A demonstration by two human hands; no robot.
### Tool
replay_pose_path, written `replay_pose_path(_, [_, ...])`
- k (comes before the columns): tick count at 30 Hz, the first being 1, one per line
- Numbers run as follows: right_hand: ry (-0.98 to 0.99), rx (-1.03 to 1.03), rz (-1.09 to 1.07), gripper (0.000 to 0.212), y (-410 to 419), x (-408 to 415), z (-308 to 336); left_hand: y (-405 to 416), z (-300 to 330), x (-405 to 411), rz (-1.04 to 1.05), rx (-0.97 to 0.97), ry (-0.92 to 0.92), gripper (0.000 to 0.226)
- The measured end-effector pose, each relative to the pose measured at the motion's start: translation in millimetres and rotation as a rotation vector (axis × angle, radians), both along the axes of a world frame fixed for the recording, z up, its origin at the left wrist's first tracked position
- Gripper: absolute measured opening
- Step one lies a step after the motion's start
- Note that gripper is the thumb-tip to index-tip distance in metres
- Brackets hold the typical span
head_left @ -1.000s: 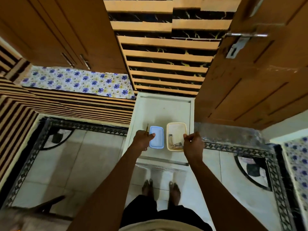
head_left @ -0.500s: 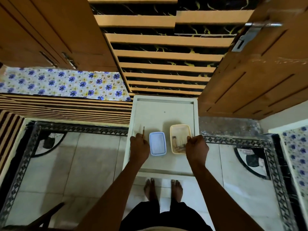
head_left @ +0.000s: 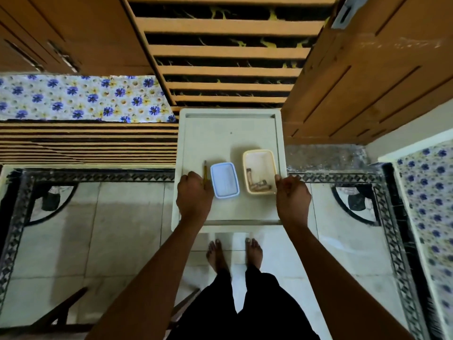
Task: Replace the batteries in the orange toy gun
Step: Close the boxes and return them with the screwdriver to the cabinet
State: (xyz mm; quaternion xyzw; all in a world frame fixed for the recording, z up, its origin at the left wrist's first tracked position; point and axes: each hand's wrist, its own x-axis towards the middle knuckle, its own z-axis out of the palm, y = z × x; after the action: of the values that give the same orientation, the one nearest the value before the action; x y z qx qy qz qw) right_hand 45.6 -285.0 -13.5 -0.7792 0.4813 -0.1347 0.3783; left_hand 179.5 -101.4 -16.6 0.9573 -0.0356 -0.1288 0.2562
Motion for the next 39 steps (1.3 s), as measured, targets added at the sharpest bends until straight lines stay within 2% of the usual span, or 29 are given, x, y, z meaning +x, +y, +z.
replay_pose_path(2, [-0.030,-0.044,-0.004,0.043,13.5,-16.8,-1.5,9.5,-1.9,-3.2,-0.019,-0.073,-0.008,0.024])
replay_pose_path(4, [-0.041,-0.076,0.000,0.032,29.6,-33.8,-2.2,21.3,-1.1,-9.8,-0.054,-0.101,-0.041,0.021])
replay_pose_path(7, [-0.093,-0.126,0.067,0.018,57.6,-62.0,-2.1,43.6,0.7,-30.3,-0.132,-0.065,-0.114,0.022])
replay_pose_path(10, [-0.104,-0.166,0.245,0.015,82.4,-89.0,-16.6,68.7,-8.9,-54.5,-0.229,0.022,-0.173,0.038])
replay_pose_path(14, [0.013,-0.098,0.559,0.007,102.5,-114.6,-61.2,94.6,-33.9,-80.5,-0.374,-0.027,-0.229,0.053])
replay_pose_path(18, [0.208,-0.026,0.803,0.033,110.6,-111.1,-104.7,102.7,-51.1,-78.4,-0.419,-0.111,-0.298,0.055])
replay_pose_path(21, [0.316,-0.040,0.929,0.041,120.7,-97.2,-141.8,110.2,-62.9,-78.5,-0.427,-0.101,-0.364,0.054])
replay_pose_path(26, [0.461,-0.182,1.027,0.046,132.7,-72.7,-190.8,112.7,-72.0,-81.2,-0.434,-0.104,-0.432,0.056])
replay_pose_path(29, [0.535,-0.285,1.046,0.065,138.2,-71.6,-212.3,113.4,-75.5,-81.2,-0.422,-0.131,-0.464,0.054])
replay_pose_path(31, [0.504,-0.311,0.987,0.074,141.8,-75.2,-218.2,113.3,-74.8,-81.4,-0.421,-0.143,-0.491,0.053])
replay_pose_path(36, [0.438,-0.351,0.941,0.044,162.5,-101.0,-194.7,114.3,-71.2,-80.3,-0.437,-0.189,-0.506,0.053])
replay_pose_path(39, [0.342,-0.452,0.971,0.051,179.1,-141.4,-172.1,114.3,-67.4,-79.5,-0.452,-0.182,-0.494,0.052])
